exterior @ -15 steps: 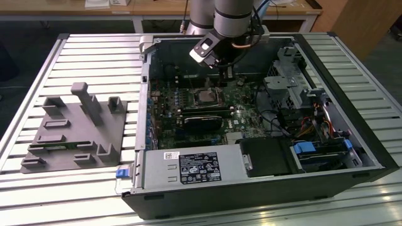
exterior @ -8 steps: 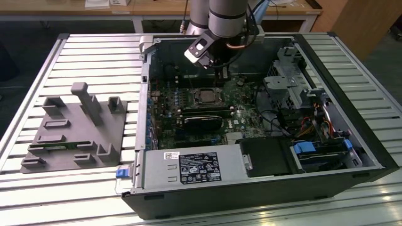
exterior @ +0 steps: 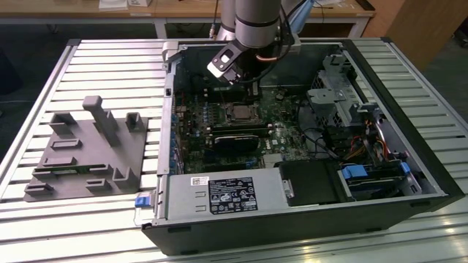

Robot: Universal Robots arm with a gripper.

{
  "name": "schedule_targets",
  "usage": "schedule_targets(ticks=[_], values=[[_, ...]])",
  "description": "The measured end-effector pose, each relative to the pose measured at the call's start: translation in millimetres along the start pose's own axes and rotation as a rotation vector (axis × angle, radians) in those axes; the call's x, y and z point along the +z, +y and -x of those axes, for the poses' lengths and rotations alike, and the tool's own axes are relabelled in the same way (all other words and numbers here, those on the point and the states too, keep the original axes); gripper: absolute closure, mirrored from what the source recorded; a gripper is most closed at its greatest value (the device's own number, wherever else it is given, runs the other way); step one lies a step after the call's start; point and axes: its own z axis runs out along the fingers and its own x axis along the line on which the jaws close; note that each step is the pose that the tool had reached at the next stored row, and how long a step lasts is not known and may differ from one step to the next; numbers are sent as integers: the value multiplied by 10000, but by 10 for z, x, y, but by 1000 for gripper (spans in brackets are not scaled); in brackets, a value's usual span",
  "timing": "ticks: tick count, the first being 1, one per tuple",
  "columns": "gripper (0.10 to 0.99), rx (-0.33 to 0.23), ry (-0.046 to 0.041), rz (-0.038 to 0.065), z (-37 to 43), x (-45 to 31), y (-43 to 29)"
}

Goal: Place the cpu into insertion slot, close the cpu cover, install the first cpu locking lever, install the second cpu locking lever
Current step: 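Close the cpu cover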

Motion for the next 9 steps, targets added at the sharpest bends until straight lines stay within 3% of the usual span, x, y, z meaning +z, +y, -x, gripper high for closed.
schedule_targets(ticks=[9], values=[[980, 1, 0, 0, 29, 104, -149]])
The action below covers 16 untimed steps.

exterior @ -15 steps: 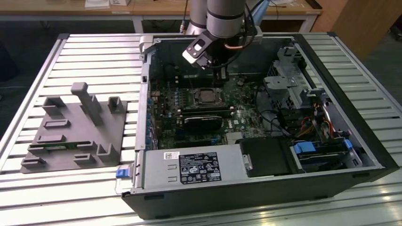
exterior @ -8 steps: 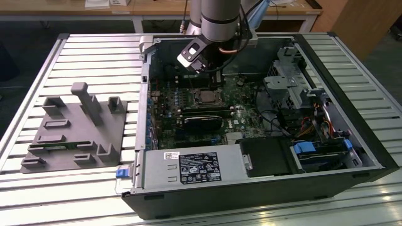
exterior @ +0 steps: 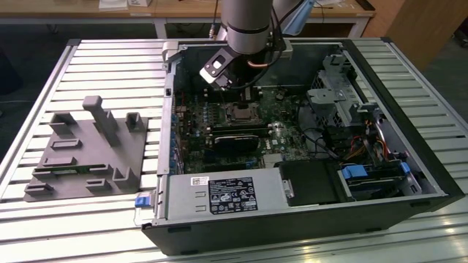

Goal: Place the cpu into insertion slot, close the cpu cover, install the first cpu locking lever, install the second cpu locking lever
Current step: 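Close the cpu cover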

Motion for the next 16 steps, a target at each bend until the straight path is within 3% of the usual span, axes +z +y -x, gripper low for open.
schedule_targets(ticks=[3, 10, 16], values=[[980, 0, -2, -1, 2, 27, -32], [980, -63, 2, -3, 1, 27, -34], [980, -1031, 39, -33, 1, 30, -34]])
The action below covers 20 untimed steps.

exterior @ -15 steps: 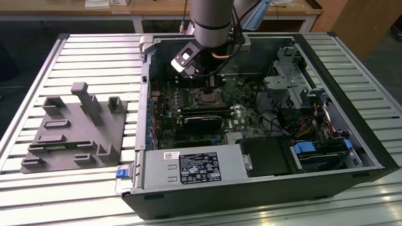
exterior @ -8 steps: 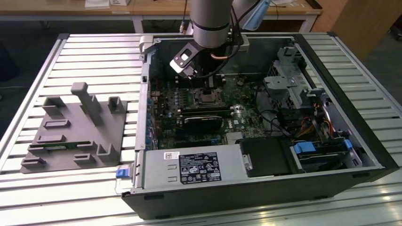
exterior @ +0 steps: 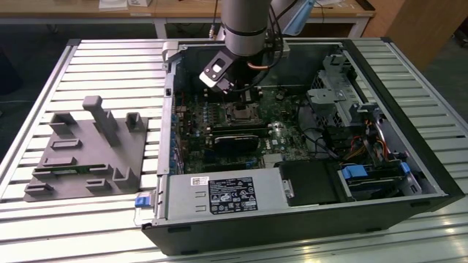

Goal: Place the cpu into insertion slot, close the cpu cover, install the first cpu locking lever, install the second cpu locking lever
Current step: 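Close the cpu cover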

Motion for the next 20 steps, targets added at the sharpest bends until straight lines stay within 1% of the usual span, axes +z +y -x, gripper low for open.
schedule_targets(ticks=[7, 13, 20], values=[[980, -1235, 14, -44, 1, 1, 0], [980, -2194, -6, -81, 0, 1, 0], [980, -3374, -9, -123, 0, 3, 0]])
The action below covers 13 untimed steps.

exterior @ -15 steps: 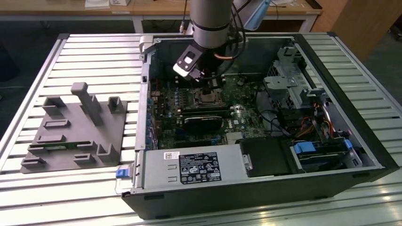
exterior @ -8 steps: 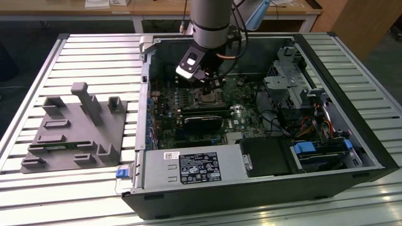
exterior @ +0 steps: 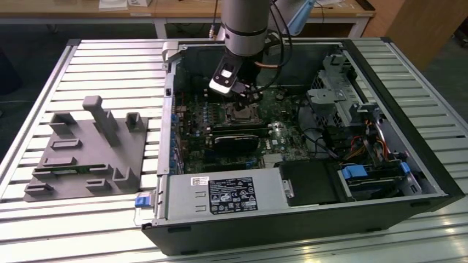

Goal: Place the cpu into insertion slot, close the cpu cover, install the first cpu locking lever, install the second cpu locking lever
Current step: 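Close the cpu cover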

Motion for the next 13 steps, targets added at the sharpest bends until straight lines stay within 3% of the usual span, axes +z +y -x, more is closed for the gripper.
schedule_targets(ticks=[13], values=[[980, -2233, -5, -78, 0, 6, 0]])
